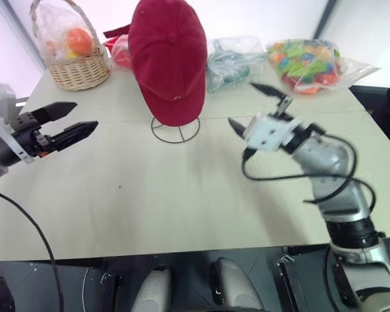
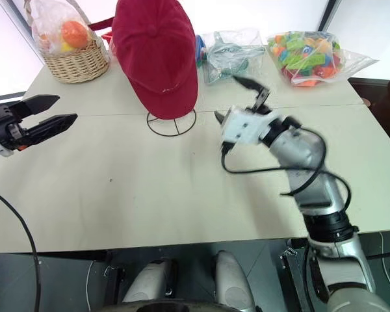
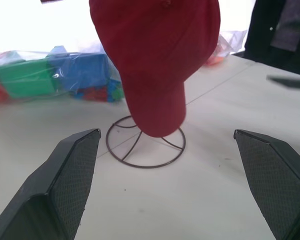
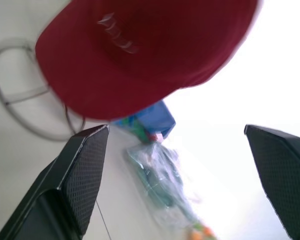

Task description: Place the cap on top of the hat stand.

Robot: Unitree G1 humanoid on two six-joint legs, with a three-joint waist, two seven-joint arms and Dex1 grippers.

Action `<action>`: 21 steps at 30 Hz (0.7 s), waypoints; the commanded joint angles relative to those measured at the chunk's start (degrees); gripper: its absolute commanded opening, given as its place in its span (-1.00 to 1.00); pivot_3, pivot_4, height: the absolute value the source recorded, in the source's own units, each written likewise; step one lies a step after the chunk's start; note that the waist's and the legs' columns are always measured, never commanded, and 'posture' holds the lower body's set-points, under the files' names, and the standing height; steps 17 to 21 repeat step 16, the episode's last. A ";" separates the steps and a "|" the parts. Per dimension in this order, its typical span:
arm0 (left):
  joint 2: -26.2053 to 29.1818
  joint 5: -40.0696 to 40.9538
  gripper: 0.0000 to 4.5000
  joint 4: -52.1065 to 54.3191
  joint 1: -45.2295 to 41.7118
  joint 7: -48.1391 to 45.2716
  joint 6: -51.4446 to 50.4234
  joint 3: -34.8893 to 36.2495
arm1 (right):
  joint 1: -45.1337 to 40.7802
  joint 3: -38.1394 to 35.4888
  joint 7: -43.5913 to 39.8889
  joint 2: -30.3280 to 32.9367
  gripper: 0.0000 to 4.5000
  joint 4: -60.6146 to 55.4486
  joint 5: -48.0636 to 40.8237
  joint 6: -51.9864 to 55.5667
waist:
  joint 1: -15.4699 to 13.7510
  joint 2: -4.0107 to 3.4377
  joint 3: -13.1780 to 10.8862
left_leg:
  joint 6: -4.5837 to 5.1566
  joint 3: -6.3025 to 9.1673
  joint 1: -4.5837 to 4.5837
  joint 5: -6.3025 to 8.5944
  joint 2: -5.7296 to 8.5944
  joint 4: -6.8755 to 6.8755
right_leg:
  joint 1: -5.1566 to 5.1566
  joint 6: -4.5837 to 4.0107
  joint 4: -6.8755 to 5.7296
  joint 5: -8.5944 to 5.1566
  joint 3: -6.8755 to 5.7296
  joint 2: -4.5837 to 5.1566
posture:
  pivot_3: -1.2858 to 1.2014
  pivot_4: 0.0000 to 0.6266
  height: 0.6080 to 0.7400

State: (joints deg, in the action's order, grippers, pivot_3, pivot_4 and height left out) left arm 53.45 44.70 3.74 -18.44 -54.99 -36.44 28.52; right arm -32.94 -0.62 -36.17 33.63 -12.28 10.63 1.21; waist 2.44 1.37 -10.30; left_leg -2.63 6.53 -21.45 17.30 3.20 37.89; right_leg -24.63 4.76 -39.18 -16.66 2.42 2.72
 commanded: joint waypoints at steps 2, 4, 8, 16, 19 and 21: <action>1.31 -2.43 1.00 -2.22 0.37 -0.32 2.86 1.78 | -3.20 -10.16 -15.39 7.99 0.98 3.35 -20.97 13.96 | -0.46 0.00 0.00 | 0.10 0.08 0.01 0.06 0.00 0.00 | 0.07 0.00 0.07 0.00 -0.06 0.02 | 0.03 -0.52 0.98; 0.97 -3.25 1.00 -2.83 1.02 0.09 3.81 2.27 | -2.68 -12.46 -20.28 12.38 0.98 7.11 -25.06 17.95 | -0.79 0.00 0.00 | 0.18 0.10 0.00 0.10 0.00 0.00 | 0.12 0.00 0.16 0.00 -0.11 0.05 | 0.03 -0.52 0.98; 0.00 -5.03 1.00 -3.64 3.39 1.67 5.72 3.56 | 0.04 -13.76 -26.31 18.57 0.98 13.09 -28.02 20.46 | -1.29 -0.05 -0.03 | 0.25 -0.03 0.00 0.14 0.01 0.01 | 0.11 0.00 0.21 0.00 -0.07 0.10 | 0.03 -0.52 0.98; -3.95 -5.98 1.00 0.44 9.87 5.43 7.83 6.47 | 1.22 -15.12 -25.93 20.92 0.98 25.72 -27.91 15.96 | -1.40 -0.13 -0.08 | 0.25 -0.11 0.02 0.14 -0.01 0.03 | 0.09 0.00 0.19 0.00 -0.03 0.11 | 0.03 -0.52 0.98; -3.95 -5.98 1.00 0.44 9.87 5.43 7.83 6.47 | 1.22 -15.12 -25.93 20.92 0.98 25.72 -27.91 15.96 | -1.40 -0.13 -0.08 | 0.25 -0.11 0.02 0.14 -0.01 0.03 | 0.09 0.00 0.19 0.00 -0.03 0.11 | 0.03 -0.52 0.98; -3.95 -5.98 1.00 0.44 9.87 5.43 7.83 6.47 | 1.22 -15.12 -25.93 20.92 0.98 25.72 -27.91 15.96 | -1.40 -0.13 -0.08 | 0.25 -0.11 0.02 0.14 -0.01 0.03 | 0.09 0.00 0.19 0.00 -0.03 0.11 | 0.03 -0.52 0.98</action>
